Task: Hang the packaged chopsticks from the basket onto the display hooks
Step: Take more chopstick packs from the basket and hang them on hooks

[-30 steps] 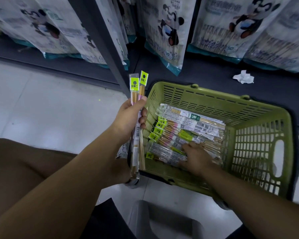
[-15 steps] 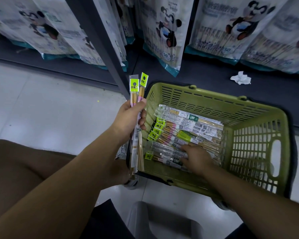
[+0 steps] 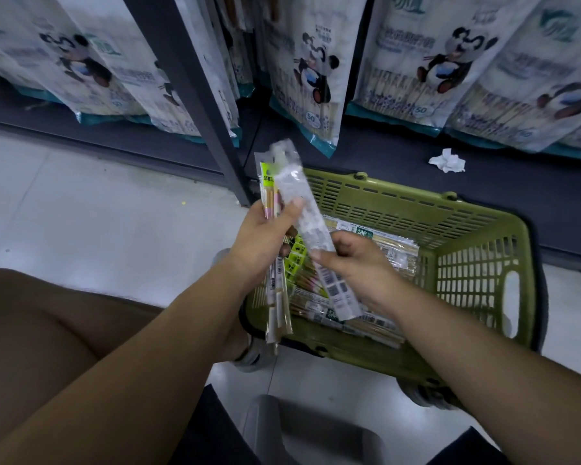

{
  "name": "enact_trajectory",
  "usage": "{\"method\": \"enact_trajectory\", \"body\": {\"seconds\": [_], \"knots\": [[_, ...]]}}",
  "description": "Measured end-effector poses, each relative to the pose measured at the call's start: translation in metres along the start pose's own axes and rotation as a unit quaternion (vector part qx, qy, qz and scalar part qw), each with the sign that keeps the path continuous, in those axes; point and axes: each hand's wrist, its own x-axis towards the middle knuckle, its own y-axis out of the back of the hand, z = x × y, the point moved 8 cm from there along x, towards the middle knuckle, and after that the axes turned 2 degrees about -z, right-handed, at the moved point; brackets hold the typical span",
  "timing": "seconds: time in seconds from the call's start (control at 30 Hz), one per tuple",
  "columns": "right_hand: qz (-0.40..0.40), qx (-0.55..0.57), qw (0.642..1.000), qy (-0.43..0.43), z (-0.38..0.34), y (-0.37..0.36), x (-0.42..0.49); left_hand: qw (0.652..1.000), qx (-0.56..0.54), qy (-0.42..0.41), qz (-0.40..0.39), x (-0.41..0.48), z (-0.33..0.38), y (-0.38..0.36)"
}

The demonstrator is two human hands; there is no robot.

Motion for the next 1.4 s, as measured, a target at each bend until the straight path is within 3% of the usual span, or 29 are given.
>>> {"method": "enact_trajectory", "body": {"seconds": [0.07, 0.17, 0.3, 0.37, 0.47, 0.6, 0.77, 1.03, 1.2, 1.4], "knots": [[-0.010, -0.012, 0.999, 0.031, -0.012, -0.022, -0.002, 1.000, 0.005, -0.024, 0.002, -0.002, 0.002, -0.005], [-0.005, -0.010, 0.999, 0.043, -0.010, -0.031, 0.003, 0.997, 0.008, -0.023, 0.073, -0.001, 0.005, 0.009], [0.063, -0.159, 0.985, 0.029, 0.020, 0.014, 0.031, 0.995, -0.009, 0.002, 0.101, 0.007, 0.007, 0.028], [0.095, -0.273, 0.957, 0.001, 0.044, 0.047, 0.050, 0.997, -0.038, 0.018, 0.064, 0.012, 0.004, 0.025], [0.077, -0.410, 0.907, -0.063, 0.078, 0.075, 0.074, 0.997, -0.057, 0.030, 0.035, 0.016, -0.008, 0.022], [0.043, -0.506, 0.860, -0.056, 0.089, 0.079, 0.097, 0.996, -0.070, 0.026, 0.045, 0.021, -0.015, 0.027], [0.063, -0.587, 0.806, -0.040, 0.082, 0.081, 0.111, 0.997, -0.061, 0.010, 0.035, 0.025, -0.014, 0.026], [0.066, -0.587, 0.805, -0.055, 0.085, 0.078, 0.114, 0.998, -0.051, 0.011, 0.029, 0.024, -0.013, 0.025], [0.065, -0.617, 0.783, -0.029, 0.083, 0.076, 0.109, 0.998, -0.059, 0.011, 0.026, 0.024, -0.013, 0.024], [0.070, -0.561, 0.824, -0.038, 0.073, 0.089, 0.089, 0.998, -0.052, 0.029, 0.025, 0.022, -0.014, 0.024]]}}
